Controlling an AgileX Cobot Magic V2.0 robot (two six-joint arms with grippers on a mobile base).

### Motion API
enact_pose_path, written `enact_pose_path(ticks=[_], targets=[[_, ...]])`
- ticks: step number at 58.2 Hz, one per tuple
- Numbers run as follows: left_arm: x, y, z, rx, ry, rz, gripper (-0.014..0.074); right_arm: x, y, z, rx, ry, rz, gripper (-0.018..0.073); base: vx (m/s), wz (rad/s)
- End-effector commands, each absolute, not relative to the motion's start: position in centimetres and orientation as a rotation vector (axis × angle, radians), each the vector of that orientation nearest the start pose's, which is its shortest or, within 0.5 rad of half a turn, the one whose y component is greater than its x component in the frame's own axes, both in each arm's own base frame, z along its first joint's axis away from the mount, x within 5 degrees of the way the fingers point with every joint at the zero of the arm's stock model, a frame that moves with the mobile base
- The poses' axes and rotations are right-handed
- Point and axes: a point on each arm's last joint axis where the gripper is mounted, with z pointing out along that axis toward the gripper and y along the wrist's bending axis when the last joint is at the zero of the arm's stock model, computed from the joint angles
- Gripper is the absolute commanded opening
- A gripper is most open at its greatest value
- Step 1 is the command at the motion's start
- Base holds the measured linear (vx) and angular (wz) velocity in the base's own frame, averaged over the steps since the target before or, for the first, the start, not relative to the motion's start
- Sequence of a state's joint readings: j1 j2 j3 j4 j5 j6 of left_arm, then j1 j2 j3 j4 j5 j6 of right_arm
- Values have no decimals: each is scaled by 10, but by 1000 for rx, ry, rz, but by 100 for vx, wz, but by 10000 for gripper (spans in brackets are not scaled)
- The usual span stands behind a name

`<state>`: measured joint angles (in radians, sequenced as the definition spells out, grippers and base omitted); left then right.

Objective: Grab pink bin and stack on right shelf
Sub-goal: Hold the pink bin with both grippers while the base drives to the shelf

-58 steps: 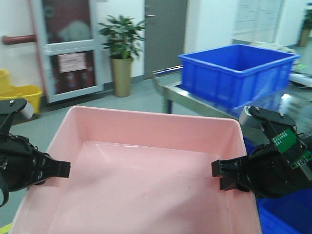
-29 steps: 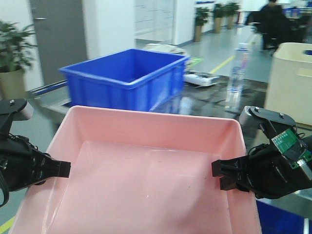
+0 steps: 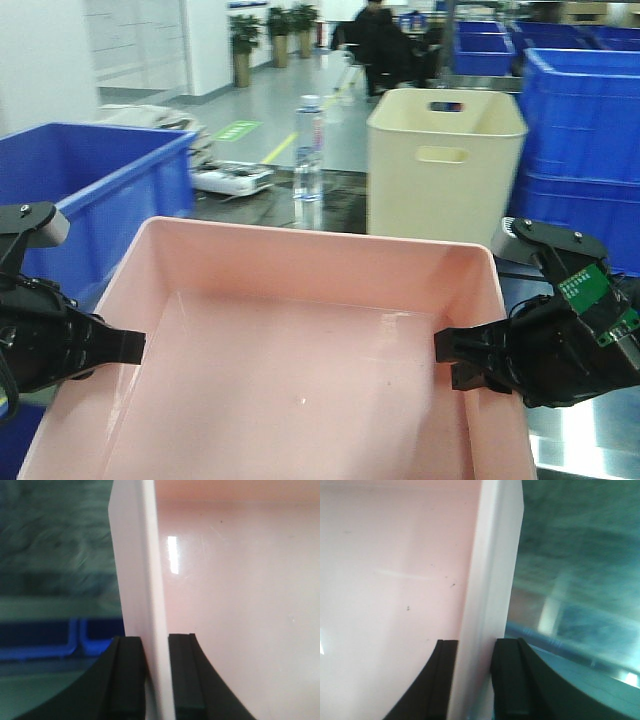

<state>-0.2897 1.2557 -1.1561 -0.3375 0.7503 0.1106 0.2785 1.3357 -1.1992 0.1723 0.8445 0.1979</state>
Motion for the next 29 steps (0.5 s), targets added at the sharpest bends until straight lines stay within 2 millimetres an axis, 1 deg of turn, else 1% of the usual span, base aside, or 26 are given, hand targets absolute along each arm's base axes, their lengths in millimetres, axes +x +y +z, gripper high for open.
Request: enact_pose_path(ticks=[1, 17, 29], targets=[[245, -95, 390, 262, 2161, -513, -5, 267, 82, 370, -14, 2359, 393, -8, 27, -61], [245, -95, 390, 262, 2161, -513, -5, 267, 82, 370, -14, 2359, 393, -8, 26, -53], [245, -95, 390, 262, 2161, -513, -5, 267, 82, 370, -14, 2356, 392, -8, 25, -27]])
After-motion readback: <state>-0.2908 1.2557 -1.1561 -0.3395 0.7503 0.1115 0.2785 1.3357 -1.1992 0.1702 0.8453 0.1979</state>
